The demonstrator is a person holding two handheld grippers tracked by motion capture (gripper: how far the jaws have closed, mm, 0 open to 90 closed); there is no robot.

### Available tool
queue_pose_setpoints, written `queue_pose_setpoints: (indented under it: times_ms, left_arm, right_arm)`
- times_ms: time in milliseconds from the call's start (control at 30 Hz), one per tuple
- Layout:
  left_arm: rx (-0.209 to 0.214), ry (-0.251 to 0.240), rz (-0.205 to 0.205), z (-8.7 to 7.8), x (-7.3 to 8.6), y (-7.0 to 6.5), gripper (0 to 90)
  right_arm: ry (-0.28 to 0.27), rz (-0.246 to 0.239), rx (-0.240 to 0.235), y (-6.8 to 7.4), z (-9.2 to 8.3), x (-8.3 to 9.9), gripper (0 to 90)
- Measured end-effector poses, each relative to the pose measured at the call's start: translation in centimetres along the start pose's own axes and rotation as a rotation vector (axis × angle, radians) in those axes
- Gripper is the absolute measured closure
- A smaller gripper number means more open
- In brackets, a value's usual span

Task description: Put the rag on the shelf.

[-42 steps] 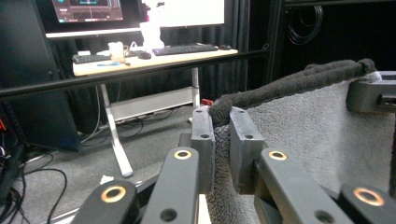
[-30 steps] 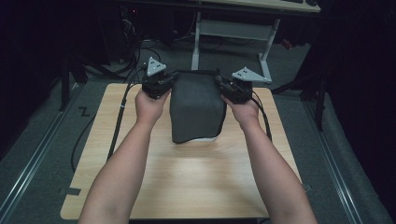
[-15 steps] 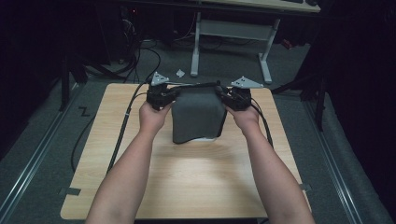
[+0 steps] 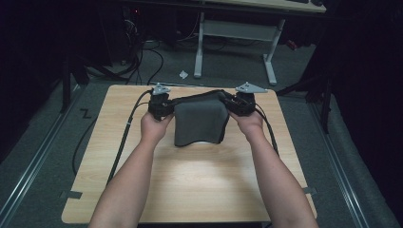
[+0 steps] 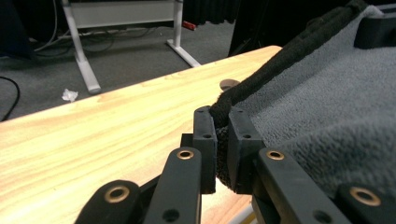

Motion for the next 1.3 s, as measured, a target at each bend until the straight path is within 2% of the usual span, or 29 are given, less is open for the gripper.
queue_pose_setpoints:
  times_ms: [200, 333, 400, 667, 1000, 1133, 1200, 1300]
  left_arm:
    - [0.019, 0.009, -0.011, 0.2, 0.7, 0.0, 83.5]
    - [0.028, 0.022, -0.013, 0.3, 1.1, 0.2, 83.5]
    - [0.031, 0.025, -0.013, 0.3, 1.4, 0.1, 83.5]
    - [0.057, 0.044, -0.055, 0.7, 3.0, 0.4, 83.4]
    - [0.073, 0.058, -0.052, 0.8, 4.1, 0.3, 83.3]
    - [0.082, 0.067, -0.062, 0.8, 4.2, 0.1, 82.8]
    - [0.091, 0.075, -0.087, 0.9, 4.2, 0.3, 82.2]
    - [0.087, 0.072, -0.089, 0.8, 4.1, 0.2, 81.1]
  right_arm:
    - [0.010, 0.030, -0.010, -0.2, 0.0, 0.6, 77.0]
    - [0.037, 0.025, -0.010, -0.3, 0.2, 1.2, 77.2]
    - [0.034, 0.043, -0.020, -0.5, 0.3, 1.6, 77.0]
    - [0.038, 0.092, -0.039, -0.8, 0.7, 2.7, 76.0]
    - [0.051, 0.119, -0.037, -1.0, 1.2, 3.7, 75.0]
    - [0.044, 0.146, -0.033, -1.1, 1.1, 3.9, 70.8]
    - [0.048, 0.154, -0.024, -1.3, 1.0, 3.9, 68.5]
    - [0.046, 0.146, -0.006, -1.4, 0.9, 3.7, 62.4]
Point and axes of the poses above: each handheld gripper's, and its own axes: z roughly forward along the jaws, x roughly out of its underside, y roughly to its left, the point moved 2 cm from there along z, roughly forward along the jaws, and after that the axes turned 13 degrees about -x, right-handed, at the moved point
